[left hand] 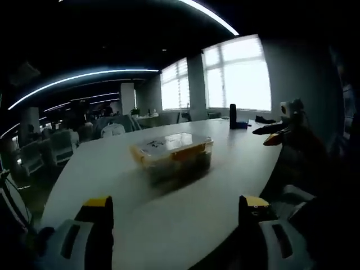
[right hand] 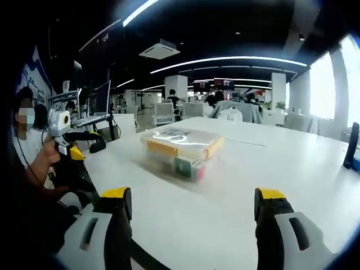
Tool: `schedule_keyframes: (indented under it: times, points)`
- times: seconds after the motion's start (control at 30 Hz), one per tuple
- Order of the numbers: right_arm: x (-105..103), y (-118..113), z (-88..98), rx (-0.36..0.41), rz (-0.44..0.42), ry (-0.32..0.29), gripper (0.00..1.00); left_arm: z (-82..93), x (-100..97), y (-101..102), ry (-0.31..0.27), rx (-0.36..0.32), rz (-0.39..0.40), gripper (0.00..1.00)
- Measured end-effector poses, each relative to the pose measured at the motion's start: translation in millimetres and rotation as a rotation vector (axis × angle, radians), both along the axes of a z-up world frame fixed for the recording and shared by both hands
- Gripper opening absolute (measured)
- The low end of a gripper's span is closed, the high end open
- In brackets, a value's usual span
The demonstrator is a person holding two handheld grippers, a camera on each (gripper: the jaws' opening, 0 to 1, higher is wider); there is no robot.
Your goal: Arrange the small medicine boxes into an aligned row inside the storage area until every box is upright, visible, and separated from the surrounding clutter.
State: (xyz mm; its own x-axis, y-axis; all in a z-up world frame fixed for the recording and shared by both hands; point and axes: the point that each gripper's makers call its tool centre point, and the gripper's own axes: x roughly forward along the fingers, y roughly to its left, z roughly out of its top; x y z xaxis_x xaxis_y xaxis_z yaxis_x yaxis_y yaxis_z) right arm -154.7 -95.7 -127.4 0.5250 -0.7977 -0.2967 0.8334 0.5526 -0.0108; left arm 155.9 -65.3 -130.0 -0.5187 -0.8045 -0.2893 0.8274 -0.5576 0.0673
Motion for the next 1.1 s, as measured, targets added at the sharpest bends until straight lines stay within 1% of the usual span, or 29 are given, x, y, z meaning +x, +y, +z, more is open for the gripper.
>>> schedule_keyframes:
  times: [0.03,0.07,0.13,0.17,0.23,0.27,0.3,0.33,0.37,0.53,0.57,0.6,0.7,0.77,0.87,1.1]
  points:
    - [-0.4,-0.3,0.1,0.0,-0.002,0.001,0.88,0.6,-1.4,1.4,0.017,0.005,-0.005,0.92]
    - [-0.9,-0.7,0.3,0.0,-0.007,0.0,0.88,0.7,-5.9,3.7,0.061,0.026,-0.019,0.92]
    - [-0.2,-1.4,-1.0,0.002,-0.009,-0.003,0.87,1.6,-8.1,3.5,0.094,0.034,-0.025,0.92]
    - [1.0,-1.5,-2.9,0.008,-0.006,-0.004,0.87,0.5,-8.4,3.2,0.084,0.033,-0.024,0.92]
    - [3.3,-1.1,-6.0,0.018,-0.001,-0.004,0.87,-4.5,-7.2,3.5,0.025,0.034,-0.017,0.92]
    - [4.7,-0.2,-7.4,0.022,0.004,0.001,0.87,-5.1,-8.0,3.6,0.019,0.033,-0.017,0.92]
    - [5.6,0.4,-8.2,0.025,0.01,0.005,0.87,-5.3,-8.2,4.0,0.021,0.037,-0.021,0.91]
    - [6.2,0.7,-8.6,0.027,0.014,0.007,0.87,-5.2,-11.0,5.3,0.05,0.055,-0.03,0.9]
    - [7.4,0.9,-9.1,0.028,0.02,0.008,0.87,-4.4,-10.5,4.3,0.052,0.049,-0.025,0.9]
    - [15.6,3.3,-14.2,0.04,0.047,0.018,0.87,-7.0,-11.2,2.7,0.033,0.048,-0.021,0.9]
    - [16.7,3.7,-15.1,0.042,0.052,0.022,0.87,-6.6,-13.4,3.4,0.05,0.053,-0.03,0.9]
    - [16.9,4.0,-15.7,0.045,0.055,0.025,0.87,-6.3,-12.0,2.8,0.053,0.053,-0.029,0.9]
    - [16.3,3.5,-15.4,0.045,0.051,0.023,0.87,-7.2,-6.7,0.8,0.023,0.045,-0.013,0.9]
    - [15.9,3.0,-15.7,0.049,0.046,0.02,0.87,-7.4,-6.2,0.4,0.016,0.044,-0.011,0.9]
    - [17.6,3.0,-16.8,0.051,0.047,0.02,0.87,-7.1,-8.1,0.9,0.029,0.052,-0.02,0.89]
    - [23.7,4.7,-21.8,0.065,0.066,0.03,0.87,-7.4,-10.1,2.1,0.036,0.061,-0.032,0.89]
